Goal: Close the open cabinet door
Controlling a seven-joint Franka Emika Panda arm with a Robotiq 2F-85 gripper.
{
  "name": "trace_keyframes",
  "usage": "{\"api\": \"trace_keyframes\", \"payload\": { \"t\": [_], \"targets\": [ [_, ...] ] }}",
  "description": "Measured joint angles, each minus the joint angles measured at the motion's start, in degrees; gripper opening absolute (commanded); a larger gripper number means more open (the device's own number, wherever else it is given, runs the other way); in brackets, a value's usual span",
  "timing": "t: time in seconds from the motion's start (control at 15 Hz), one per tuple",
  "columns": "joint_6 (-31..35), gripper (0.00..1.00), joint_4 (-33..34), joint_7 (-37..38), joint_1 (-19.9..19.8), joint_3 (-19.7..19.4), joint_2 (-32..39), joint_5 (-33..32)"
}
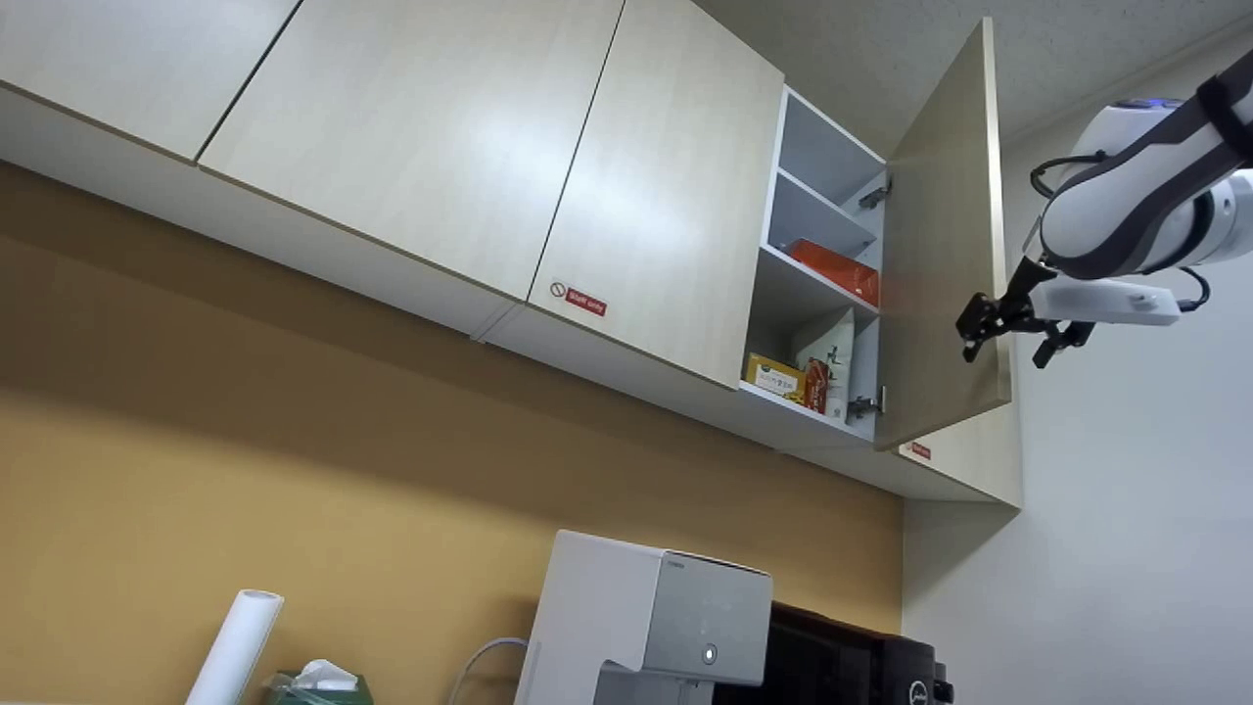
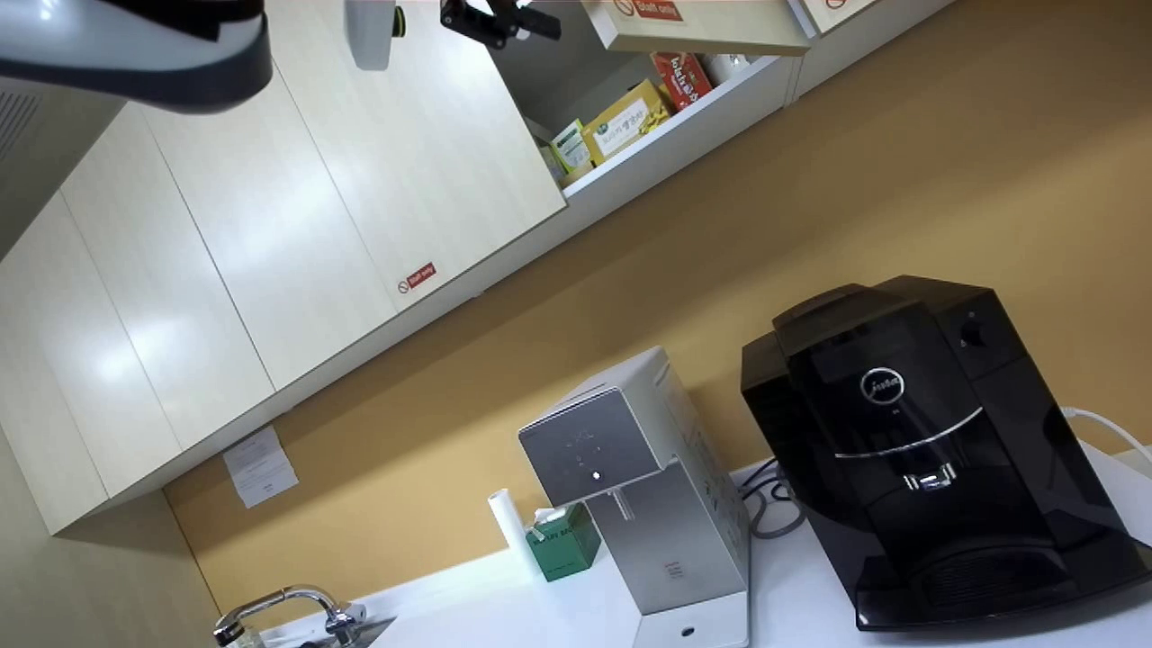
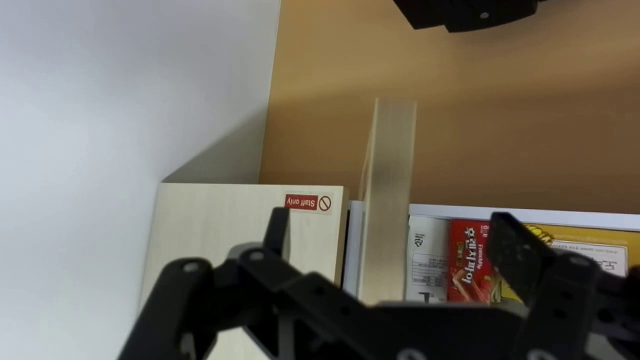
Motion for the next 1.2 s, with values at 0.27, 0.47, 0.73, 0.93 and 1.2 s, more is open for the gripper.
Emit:
{"api": "trace_keyframes", "payload": {
  "t": [0.27,0.47,0.73,0.93,1.2],
  "targets": [
    [5.8,1.00,-1.5,-2.0,-0.3,0.0,0.5,0.9],
    [8.8,1.00,-1.8,-3.1,-0.8,0.4,1.3,0.9],
    [8.9,1.00,-1.8,-3.6,-1.3,0.9,1.6,1.8],
    [9.0,1.00,-1.8,-3.6,-4.2,3.1,1.6,2.2],
    [9.8,0.66,-1.8,-3.3,-9.4,7.6,1.5,2.2]
  ]
}}
